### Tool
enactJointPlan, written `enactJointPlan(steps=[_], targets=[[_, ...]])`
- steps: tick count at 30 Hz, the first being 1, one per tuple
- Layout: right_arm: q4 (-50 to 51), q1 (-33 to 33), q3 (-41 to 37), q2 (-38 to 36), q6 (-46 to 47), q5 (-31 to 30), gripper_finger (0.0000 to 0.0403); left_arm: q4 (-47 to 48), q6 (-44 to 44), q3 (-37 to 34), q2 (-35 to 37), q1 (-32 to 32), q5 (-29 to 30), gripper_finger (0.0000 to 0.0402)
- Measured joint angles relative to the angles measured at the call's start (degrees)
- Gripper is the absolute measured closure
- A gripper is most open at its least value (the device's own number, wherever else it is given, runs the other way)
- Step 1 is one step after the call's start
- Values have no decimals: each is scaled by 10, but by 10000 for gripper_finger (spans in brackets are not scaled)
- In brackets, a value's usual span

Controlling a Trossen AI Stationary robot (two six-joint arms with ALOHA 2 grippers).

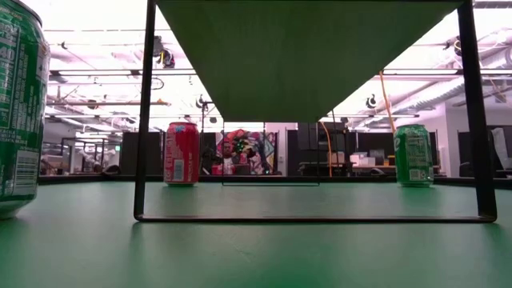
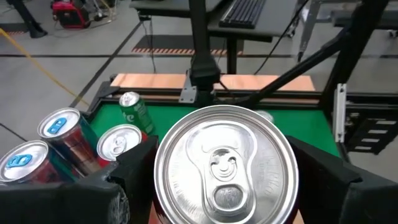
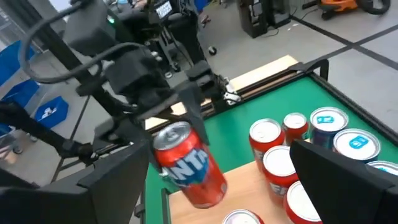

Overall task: Place canned beverage on shelf
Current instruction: Put the orange soda can on the shelf aligned with the other orange soda can

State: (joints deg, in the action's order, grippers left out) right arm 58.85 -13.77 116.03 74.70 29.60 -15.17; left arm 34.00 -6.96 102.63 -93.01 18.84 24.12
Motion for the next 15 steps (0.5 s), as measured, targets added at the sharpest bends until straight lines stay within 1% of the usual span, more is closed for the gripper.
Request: enactJointPlan(steps=[3,11,15], targets=[[0,-13,0,1,5,-2,25,-4,-2,-10,-7,-7,1,122],[2,-29,-1,9,13,-2,25,-1,-46,-77,-8,-12,1,122],[1,-28,-1,9,13,-2,25,-30,-46,-108,-8,-13,1,122]])
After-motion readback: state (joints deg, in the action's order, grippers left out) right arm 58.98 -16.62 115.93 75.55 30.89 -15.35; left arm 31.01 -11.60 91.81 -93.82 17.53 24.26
